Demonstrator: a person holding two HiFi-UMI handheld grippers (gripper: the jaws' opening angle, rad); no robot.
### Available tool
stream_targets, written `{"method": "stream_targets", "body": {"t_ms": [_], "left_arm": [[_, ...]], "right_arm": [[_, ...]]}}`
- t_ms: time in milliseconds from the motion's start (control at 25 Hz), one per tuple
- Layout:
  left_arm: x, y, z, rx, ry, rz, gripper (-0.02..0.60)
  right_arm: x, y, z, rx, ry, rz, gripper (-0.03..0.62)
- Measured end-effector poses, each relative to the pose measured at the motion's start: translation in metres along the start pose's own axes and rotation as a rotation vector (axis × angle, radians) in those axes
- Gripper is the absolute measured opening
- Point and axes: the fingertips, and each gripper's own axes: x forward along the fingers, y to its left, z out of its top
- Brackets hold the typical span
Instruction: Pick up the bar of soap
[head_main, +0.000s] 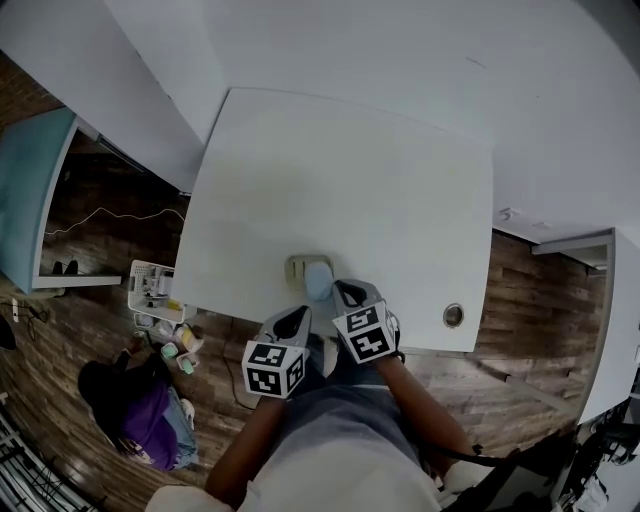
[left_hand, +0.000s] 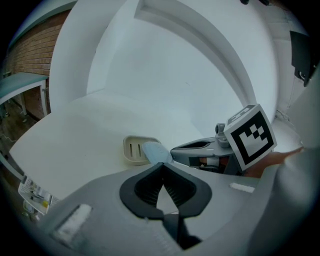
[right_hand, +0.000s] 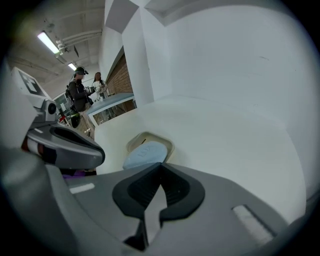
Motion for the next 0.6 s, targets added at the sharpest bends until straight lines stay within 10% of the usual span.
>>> {"method": "stream_targets", "body": {"t_ms": [320, 600], "left_arm": [[-0.003, 0.026, -0.005, -0.082, 0.004, 0.05, 0.005], [0.002, 0.037, -0.02, -0.462, -0.038, -0.038, 0.066]], "right_arm": [[0.01, 0.025, 0.011, -0.013, 0.008, 0.065, 0.003], [0.019, 0.034, 0.019, -0.031, 0.011, 0.075, 0.003]]}}
